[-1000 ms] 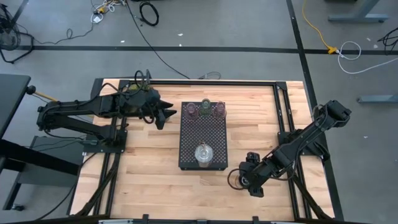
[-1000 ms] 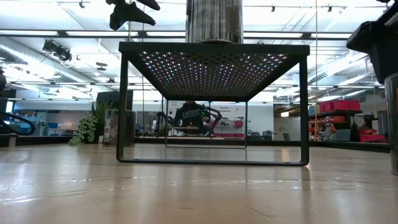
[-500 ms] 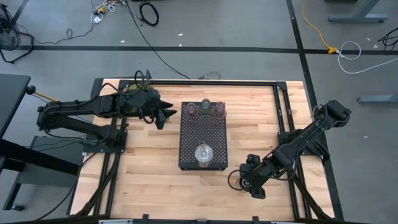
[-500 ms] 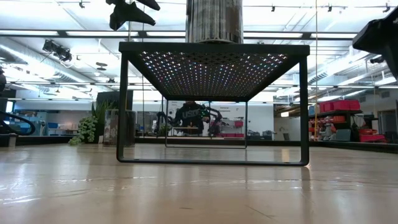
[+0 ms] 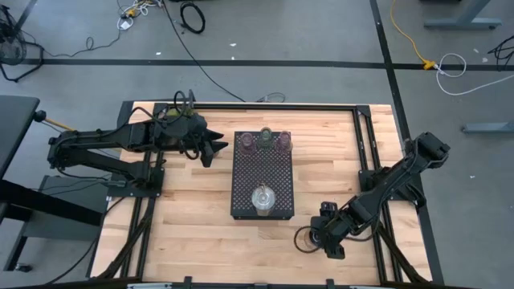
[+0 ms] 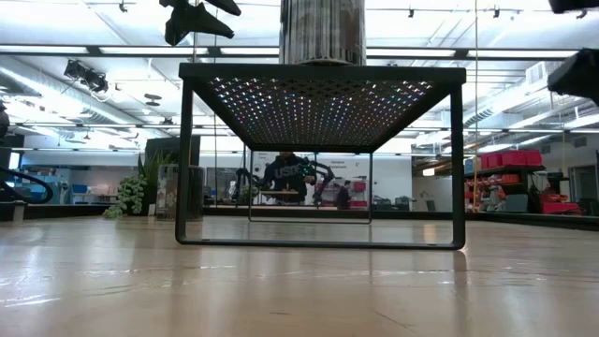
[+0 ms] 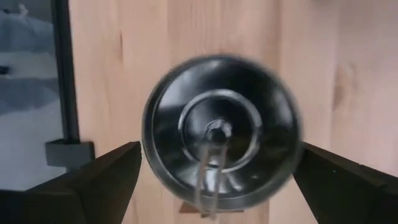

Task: Pick & Place candle stick holders
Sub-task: Put the orange scented candle on the shelf

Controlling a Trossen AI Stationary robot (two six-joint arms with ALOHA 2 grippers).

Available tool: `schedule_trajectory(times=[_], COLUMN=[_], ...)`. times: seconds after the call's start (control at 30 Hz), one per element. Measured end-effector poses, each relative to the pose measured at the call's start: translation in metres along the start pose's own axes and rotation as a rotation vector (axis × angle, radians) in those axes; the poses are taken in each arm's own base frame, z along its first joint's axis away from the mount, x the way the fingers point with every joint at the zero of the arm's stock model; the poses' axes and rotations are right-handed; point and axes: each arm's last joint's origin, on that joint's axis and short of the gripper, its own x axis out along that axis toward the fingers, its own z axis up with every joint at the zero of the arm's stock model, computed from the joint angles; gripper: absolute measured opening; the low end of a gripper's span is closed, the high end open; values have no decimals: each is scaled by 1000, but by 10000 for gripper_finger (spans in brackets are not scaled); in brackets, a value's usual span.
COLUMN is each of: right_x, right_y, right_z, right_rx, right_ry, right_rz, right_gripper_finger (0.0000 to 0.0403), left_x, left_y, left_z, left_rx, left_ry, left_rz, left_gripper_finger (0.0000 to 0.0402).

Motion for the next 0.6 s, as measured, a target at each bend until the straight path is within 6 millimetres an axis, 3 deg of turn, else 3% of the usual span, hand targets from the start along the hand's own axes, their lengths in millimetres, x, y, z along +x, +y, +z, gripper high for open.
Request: schedule_trajectory(times=[0.27,0.6], right_x=[20,20], right_y=[6,9], right_z=[0,5], right_rx=[30,14], right_ry=[36,-1], right_rz=[-12,33], right_gripper_finger=[400,400], left_x=[0,0], left_y=[0,0], left_z=[0,0], left_rx=[-1,-1], left_ry=[0,-1], left_rz=[0,0], left_gripper_finger=[190,190])
